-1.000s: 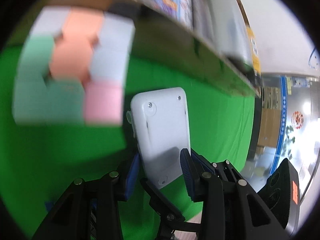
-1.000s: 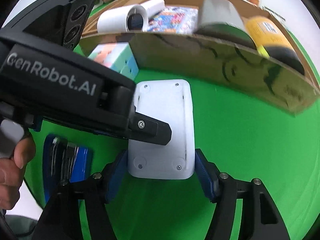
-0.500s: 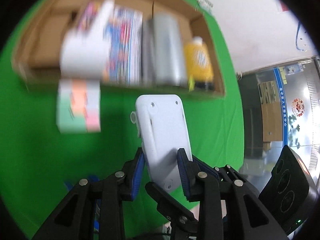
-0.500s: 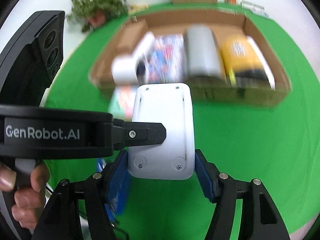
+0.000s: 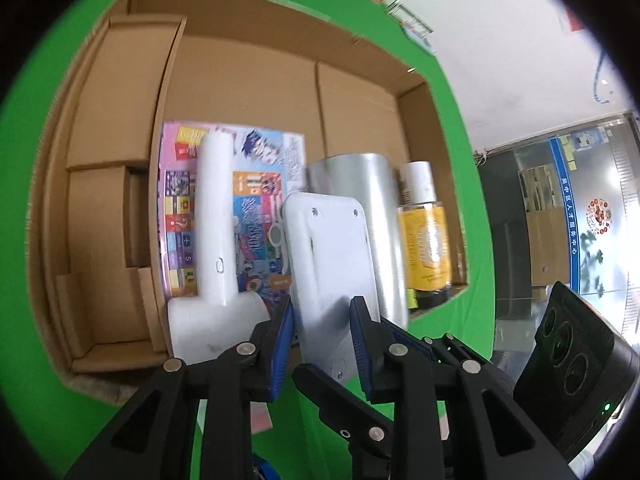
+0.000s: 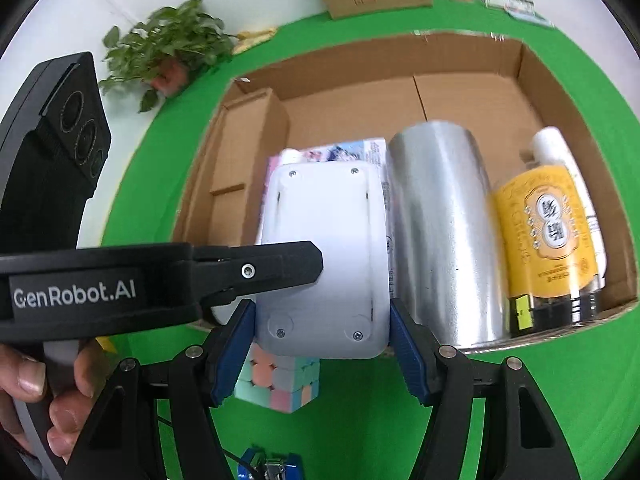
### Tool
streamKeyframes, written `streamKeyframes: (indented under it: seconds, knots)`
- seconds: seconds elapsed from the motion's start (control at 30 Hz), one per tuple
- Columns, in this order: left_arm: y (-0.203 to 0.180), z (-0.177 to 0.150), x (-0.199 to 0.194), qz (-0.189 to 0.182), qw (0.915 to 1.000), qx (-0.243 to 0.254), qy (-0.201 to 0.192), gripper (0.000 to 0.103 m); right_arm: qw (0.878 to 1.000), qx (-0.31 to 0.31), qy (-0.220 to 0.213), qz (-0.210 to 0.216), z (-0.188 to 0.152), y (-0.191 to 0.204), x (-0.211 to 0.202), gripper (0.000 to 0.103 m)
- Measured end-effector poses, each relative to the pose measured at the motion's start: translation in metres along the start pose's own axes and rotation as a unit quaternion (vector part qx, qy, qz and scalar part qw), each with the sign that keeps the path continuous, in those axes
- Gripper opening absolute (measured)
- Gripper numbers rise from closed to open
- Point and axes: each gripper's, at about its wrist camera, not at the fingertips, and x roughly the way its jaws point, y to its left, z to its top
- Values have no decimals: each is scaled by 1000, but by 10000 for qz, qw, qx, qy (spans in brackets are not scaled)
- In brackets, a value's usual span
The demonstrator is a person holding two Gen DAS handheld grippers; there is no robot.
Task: Organize rigid objects
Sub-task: 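Lift the white case with both grippers and lower it into the tray, then open both grippers and move them to the blue stapler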
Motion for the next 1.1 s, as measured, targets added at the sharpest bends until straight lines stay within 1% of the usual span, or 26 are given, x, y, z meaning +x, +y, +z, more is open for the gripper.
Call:
streamKeyframes:
  seconds: [0.07, 0.1, 0.13, 0.2, 0.27, 0.33, 0.4, 0.47, 0.5, 0.57, 0.6, 0.63, 0.67, 0.7, 0.73, 0.77, 0.8, 0.83, 0.87, 0.9, 0.93, 0.97, 1.0, 1.03, 1.07, 1.1]
  knots:
    - [8, 6, 5, -57, 9998, -112, 126, 25, 9994, -91, 299, -135, -1, -4, 16, 66]
    - [10, 8, 2, -73, 9997, -168, 144, 25, 9989, -190, 344, -252, -4, -2, 17, 67]
    - [10, 8, -1, -44, 9997, -207, 128, 25, 9985, -297, 285, -352, -8, 0, 14, 69]
    - [7, 4, -14, 137, 9998, -111, -22, 27, 9980, -416, 92, -468, -17, 4, 0, 85]
    - [0, -5, -29, 262, 9993, 74, -260, 30, 9977, -462, -127, -479, -31, 6, -20, 90]
    - [-8, -17, -45, 388, 9976, 294, -493, 36, 9977, -443, -210, -467, -47, 4, -38, 91]
    - [-15, -31, -60, 751, 9929, 505, -770, 56, 9975, -389, -248, -532, -62, 2, -51, 91]
    - [-24, -50, -78, 1221, 9835, 659, -1157, 70, 9973, -248, -267, -636, -82, -5, -66, 92]
    - [-28, -60, -88, 1392, 9785, 682, -1364, 73, 9972, -157, -278, -673, -89, -9, -74, 92]
    - [-39, -82, -104, 1570, 9702, 742, -1691, 74, 9972, -6, -314, -686, -98, -18, -85, 92]
    - [-41, -90, -110, 1617, 9683, 773, -1740, 74, 9972, 20, -347, -668, -103, -21, -93, 91]
    - [-45, -98, -114, 1694, 9660, 790, -1788, 74, 9976, -13, -357, -597, -106, -23, -99, 87]
    - [-50, -111, -120, 1878, 9609, 766, -1884, 73, 9980, -91, -391, -481, -112, -25, -108, 63]
    - [-54, -121, -124, 1956, 9574, 764, -1984, 47, 9980, -210, -444, -400, -111, -25, -114, 35]
    - [-56, -126, -127, 1939, 9577, 758, -1988, 23, 9974, -338, -508, -387, -116, -25, -122, 30]
    - [-58, -132, -125, 1806, 9637, 681, -1844, 4, 9968, -393, -586, -382, -119, -25, -130, 31]
    - [-60, -137, -125, 1722, 9673, 546, -1781, 4, 9961, -428, -686, -348, -121, -25, -138, 33]
    - [-62, -146, -129, 1726, 9659, 443, -1879, 4, 9958, -447, -754, -280, -124, -26, -145, 40]
    - [-65, -152, -132, 1718, 9638, 427, -1993, 5, 9958, -447, -764, -217, -124, -25, -150, 75]
    - [-69, -160, -134, 1754, 9611, 412, -2095, 19, 9961, -430, -754, -149, -127, -26, -153, 101]
    - [-72, -165, -134, 1893, 9577, 352, -2137, 34, 9956, -405, -849, -51, -132, -27, -158, 101]
    - [-74, -174, -136, 2060, 9531, 220, -2208, 68, 9954, -421, -862, 15, -137, -27, -163, 102]
    - [-75, -179, -138, 2102, 9499, 138, -2311, 86, 9954, -465, -841, 57, -142, -26, -167, 102]
    - [-74, -190, -142, 2121, 9448, 12, -2499, 86, 9955, -524, -784, 117, -149, -25, -166, 102]
    - [-74, -197, -143, 2144, 9434, -74, -2529, 86, 9957, -538, -740, 154, -154, -24, -168, 102]
    - [-71, -203, -141, 2176, 9452, -180, -2429, 86, 9961, -551, -660, 205, -161, -23, -167, 102]
